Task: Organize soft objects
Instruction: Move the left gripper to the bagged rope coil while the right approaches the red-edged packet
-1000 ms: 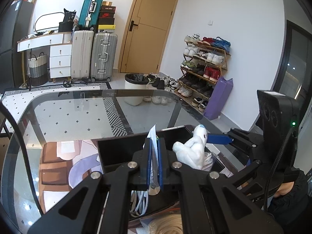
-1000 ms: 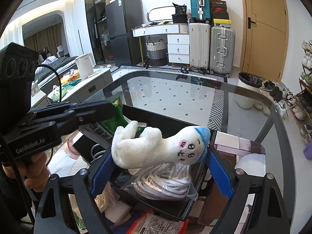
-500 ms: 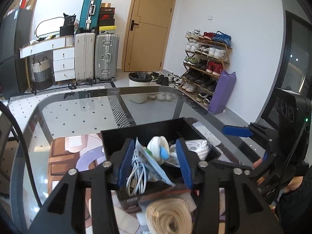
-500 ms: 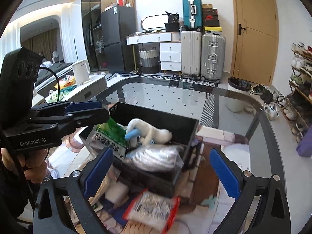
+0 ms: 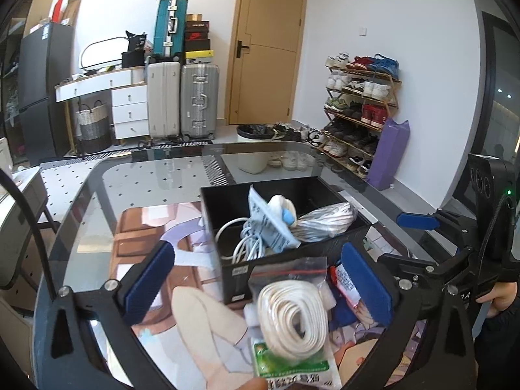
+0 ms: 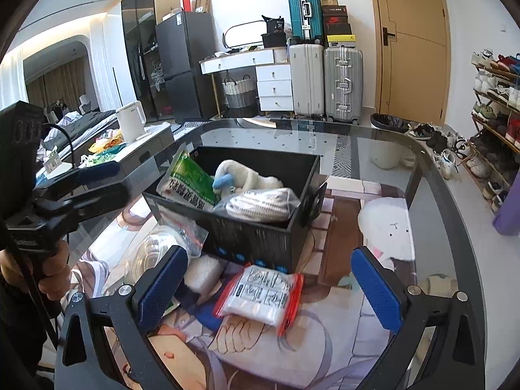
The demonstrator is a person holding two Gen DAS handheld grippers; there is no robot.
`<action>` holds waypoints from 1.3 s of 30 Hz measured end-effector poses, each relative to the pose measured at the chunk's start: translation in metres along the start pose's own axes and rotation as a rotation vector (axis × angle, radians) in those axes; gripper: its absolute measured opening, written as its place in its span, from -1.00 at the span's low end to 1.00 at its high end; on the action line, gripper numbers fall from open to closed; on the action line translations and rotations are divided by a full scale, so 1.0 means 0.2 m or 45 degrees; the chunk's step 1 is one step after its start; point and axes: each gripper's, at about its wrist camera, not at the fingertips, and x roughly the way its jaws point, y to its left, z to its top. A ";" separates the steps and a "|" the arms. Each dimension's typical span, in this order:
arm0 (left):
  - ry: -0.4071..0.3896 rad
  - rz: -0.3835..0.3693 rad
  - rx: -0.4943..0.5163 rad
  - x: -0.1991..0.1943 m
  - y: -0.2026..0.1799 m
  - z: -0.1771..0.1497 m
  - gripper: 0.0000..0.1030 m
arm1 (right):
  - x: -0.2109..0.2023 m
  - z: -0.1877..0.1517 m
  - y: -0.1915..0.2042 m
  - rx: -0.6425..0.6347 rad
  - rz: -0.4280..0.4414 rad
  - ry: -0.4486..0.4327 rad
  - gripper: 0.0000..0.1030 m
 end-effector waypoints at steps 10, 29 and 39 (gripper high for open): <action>0.115 0.035 -0.024 0.03 0.04 -0.10 1.00 | 0.04 -0.06 0.02 0.001 -0.025 0.080 0.99; 0.184 0.082 -0.003 0.08 -0.05 -0.18 1.00 | 0.22 -0.13 0.04 0.030 -0.033 0.201 0.99; 0.227 0.088 0.015 0.11 -0.07 -0.20 1.00 | 0.30 -0.14 0.05 0.031 -0.036 0.264 0.99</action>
